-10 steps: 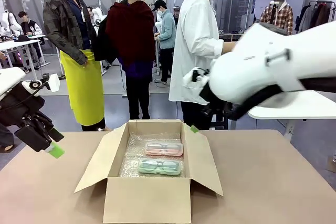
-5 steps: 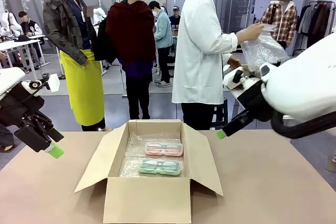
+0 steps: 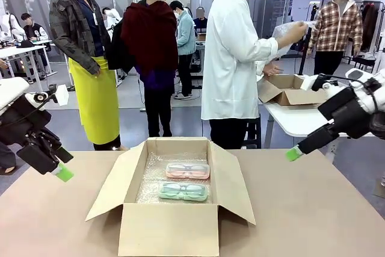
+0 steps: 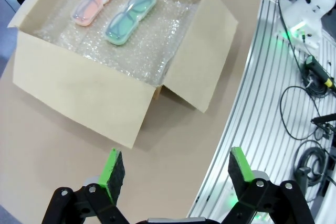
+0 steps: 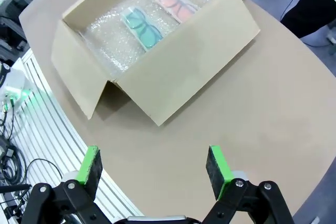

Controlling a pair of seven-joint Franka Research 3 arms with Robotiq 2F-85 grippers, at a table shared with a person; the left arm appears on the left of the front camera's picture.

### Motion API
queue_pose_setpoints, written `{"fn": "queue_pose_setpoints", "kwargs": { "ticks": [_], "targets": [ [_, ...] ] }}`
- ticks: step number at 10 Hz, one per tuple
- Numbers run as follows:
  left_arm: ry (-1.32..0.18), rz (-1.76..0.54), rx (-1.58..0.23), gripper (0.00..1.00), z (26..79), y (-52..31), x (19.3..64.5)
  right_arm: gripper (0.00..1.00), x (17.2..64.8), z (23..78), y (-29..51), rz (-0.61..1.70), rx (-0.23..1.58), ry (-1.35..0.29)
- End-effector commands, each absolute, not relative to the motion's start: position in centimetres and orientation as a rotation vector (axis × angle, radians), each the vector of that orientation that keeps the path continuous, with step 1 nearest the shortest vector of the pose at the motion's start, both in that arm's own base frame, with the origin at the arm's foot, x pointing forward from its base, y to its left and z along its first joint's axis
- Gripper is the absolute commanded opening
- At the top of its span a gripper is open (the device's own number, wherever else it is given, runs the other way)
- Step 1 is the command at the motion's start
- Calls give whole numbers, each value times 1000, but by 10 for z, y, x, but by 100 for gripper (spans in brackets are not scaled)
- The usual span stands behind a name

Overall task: Pack the glasses set securely to prepare it for shipping.
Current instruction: Position the Package Box on the left side of the table.

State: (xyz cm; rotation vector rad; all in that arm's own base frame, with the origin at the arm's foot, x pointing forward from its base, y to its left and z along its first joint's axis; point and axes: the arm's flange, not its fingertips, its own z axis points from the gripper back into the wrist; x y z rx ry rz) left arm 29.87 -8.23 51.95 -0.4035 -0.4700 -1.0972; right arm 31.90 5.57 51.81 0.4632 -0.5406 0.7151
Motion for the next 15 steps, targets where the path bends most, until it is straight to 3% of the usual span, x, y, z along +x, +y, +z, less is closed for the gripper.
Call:
{"fn": "queue_pose_setpoints", "kwargs": {
  "ticks": [1,5,6,8,10,12,15],
  "targets": [
    [-487,-1111,-425,100,520,-81,299,100,320,518,61,724,457,-542],
    [-470,-1097,-403,100,520,-82,299,100,320,518,61,724,457,-542],
    [-480,-981,-363,100,548,-79,310,100,320,518,61,724,457,-542],
    [-520,-762,-497,100,546,-35,343,100,320,518,61,724,457,-542],
    [-612,-616,-588,100,512,12,370,100,320,518,61,724,457,-542],
    [-637,-402,-820,100,448,57,402,100,320,518,61,724,457,-542],
    [-530,-249,-1006,100,378,63,443,100,320,518,61,724,457,-542]
  ]
}}
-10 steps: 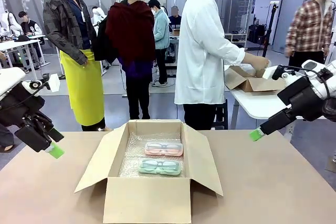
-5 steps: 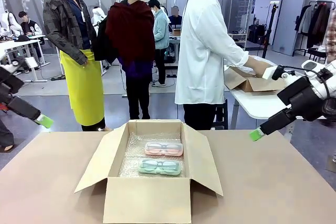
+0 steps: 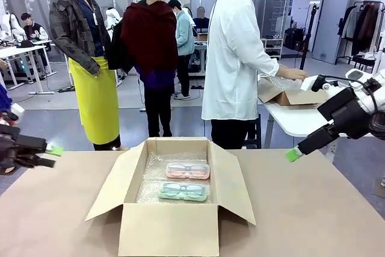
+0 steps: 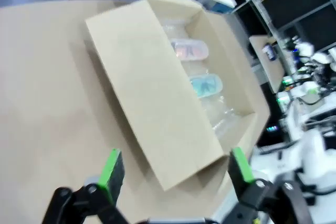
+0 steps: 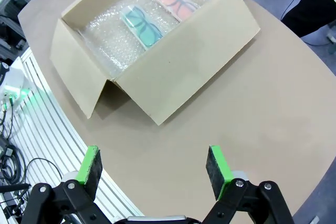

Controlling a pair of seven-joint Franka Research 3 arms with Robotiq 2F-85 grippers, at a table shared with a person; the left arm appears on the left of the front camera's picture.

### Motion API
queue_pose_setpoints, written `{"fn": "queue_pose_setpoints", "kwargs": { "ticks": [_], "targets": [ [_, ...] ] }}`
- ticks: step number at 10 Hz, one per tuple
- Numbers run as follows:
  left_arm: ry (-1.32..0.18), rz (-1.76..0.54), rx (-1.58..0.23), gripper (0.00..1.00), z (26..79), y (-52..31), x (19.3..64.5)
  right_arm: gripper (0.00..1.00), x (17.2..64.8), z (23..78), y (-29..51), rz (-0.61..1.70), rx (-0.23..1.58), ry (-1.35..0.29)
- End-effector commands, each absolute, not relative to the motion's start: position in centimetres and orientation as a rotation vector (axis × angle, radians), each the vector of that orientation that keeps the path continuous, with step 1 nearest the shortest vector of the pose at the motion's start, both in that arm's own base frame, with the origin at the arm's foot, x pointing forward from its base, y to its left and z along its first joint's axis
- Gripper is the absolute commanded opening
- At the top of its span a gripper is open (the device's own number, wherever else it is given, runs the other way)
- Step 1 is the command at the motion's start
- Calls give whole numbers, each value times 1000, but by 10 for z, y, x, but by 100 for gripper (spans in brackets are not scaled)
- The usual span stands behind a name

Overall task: Pack the glasses set securely to prepare it for shipping.
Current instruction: Position the Package Box on the left side of the table.

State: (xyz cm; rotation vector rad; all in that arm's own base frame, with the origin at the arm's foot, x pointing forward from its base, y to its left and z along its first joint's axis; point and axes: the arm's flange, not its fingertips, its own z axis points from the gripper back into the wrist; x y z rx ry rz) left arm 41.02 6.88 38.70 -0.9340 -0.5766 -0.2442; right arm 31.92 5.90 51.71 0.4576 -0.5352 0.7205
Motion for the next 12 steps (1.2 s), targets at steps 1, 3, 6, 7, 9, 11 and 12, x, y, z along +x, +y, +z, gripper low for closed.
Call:
{"fn": "queue_pose_setpoints", "kwargs": {
  "ticks": [1,3,6,7,9,11,12],
  "targets": [
    [-504,-230,-1047,100,368,60,451,100,320,518,61,724,457,-542],
    [-455,-224,-1045,100,355,57,457,100,320,518,61,724,457,-542],
    [-495,-210,-1036,100,353,48,440,100,320,518,61,724,457,-542],
    [-495,-210,-1036,100,353,48,440,100,320,518,61,724,457,-542],
    [-386,-211,-1061,100,342,43,459,100,320,518,61,724,457,-542],
    [-318,-141,-1122,100,304,22,488,100,320,518,61,724,457,-542],
    [-301,-142,-1118,100,294,13,494,100,320,518,61,724,457,-542]
  ]
}}
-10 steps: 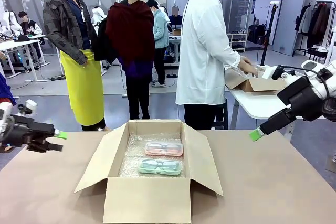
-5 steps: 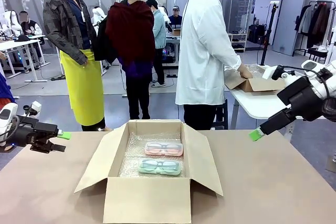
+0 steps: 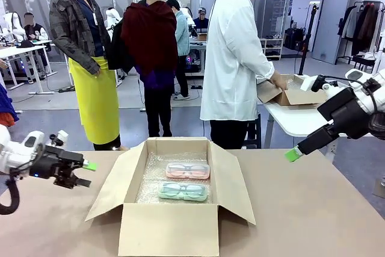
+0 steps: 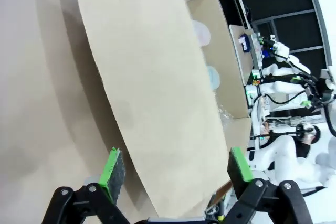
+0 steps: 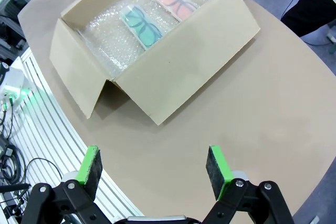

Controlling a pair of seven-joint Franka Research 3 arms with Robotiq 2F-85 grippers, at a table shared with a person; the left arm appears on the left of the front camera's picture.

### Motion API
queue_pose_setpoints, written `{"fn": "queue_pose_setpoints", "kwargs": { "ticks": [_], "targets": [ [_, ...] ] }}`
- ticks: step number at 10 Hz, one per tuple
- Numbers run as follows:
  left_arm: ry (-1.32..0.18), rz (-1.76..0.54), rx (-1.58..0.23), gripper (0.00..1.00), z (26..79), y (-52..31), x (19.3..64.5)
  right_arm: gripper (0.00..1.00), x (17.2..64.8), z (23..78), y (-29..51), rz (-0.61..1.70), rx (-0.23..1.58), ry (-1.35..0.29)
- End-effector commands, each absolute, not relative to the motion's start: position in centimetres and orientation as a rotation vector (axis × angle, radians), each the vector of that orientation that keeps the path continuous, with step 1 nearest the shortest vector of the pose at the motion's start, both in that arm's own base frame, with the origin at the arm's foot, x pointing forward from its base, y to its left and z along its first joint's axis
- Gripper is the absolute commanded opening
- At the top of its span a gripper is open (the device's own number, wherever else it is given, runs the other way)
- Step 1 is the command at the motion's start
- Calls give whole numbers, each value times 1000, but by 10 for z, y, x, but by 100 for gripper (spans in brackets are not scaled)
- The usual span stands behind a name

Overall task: Pack the glasses set securely to prepare it for shipping.
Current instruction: Position the Package Box on the left side of the table.

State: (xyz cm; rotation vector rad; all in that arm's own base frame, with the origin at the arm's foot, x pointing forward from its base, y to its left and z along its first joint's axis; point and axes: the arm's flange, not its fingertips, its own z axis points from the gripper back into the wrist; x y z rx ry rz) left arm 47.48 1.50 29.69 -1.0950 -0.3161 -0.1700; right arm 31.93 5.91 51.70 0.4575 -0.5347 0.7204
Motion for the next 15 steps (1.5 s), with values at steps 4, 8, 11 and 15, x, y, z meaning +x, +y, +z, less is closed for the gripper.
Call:
{"fn": "queue_pose_setpoints", "kwargs": {
  "ticks": [4,8,11,15],
  "targets": [
    [-288,-72,-1110,100,267,5,504,100,320,518,61,724,457,-542],
    [-212,-20,-1242,100,257,-5,508,100,320,518,61,724,457,-542],
    [-157,-7,-1303,96,247,-13,506,100,320,518,61,724,457,-542],
    [-135,-15,-1444,0,246,4,503,100,320,518,61,724,457,-542]
  ]
}}
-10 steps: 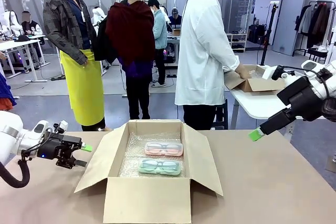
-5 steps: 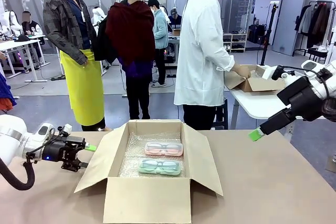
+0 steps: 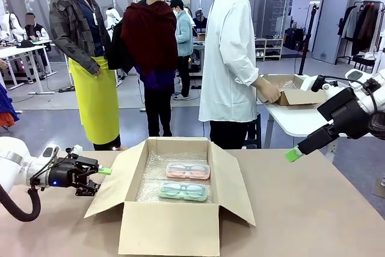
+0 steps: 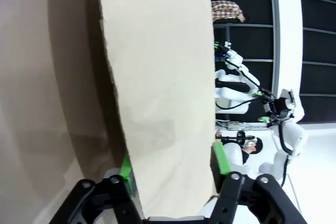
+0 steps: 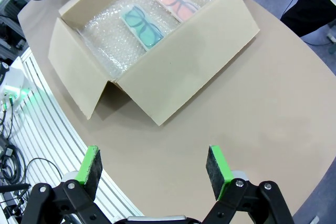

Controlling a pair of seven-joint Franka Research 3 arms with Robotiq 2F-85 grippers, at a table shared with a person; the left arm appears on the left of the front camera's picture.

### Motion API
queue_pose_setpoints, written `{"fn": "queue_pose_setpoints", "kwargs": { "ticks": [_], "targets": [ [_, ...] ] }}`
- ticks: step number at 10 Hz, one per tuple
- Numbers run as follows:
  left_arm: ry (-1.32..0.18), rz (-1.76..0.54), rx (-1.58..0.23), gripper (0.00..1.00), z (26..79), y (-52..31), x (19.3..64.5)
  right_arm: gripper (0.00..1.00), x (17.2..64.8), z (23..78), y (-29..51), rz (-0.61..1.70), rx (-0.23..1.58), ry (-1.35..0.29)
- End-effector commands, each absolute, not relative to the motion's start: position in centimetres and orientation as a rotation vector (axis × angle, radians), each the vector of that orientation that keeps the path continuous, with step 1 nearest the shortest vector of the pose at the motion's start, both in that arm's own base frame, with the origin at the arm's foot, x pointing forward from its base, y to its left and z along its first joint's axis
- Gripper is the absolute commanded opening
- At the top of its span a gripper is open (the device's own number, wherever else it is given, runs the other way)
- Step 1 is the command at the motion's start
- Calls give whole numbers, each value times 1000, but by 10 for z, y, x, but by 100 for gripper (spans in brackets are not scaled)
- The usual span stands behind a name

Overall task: Pack the glasses set securely to prepare it for shipping.
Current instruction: Position the Package Box on the left side of the table.

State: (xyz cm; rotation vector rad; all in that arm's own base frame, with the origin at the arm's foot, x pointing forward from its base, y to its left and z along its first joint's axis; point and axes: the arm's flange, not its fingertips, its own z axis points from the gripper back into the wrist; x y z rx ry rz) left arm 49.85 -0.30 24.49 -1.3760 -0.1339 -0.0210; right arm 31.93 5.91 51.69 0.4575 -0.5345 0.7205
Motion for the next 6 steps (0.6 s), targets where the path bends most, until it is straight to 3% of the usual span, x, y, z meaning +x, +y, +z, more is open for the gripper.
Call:
{"fn": "queue_pose_setpoints", "kwargs": {
  "ticks": [1,2,3,4,6],
  "targets": [
    [-138,-28,-1454,0,246,7,500,100,320,518,61,724,457,-542],
    [-131,-32,-1469,0,246,9,498,100,320,518,61,724,457,-542],
    [-118,-42,-1479,10,245,8,497,100,320,518,61,724,457,-542],
    [-115,-51,-1477,1,246,6,496,100,320,518,61,724,457,-542],
    [-111,-54,-1472,0,246,5,496,100,320,518,61,724,457,-542]
  ]
}}
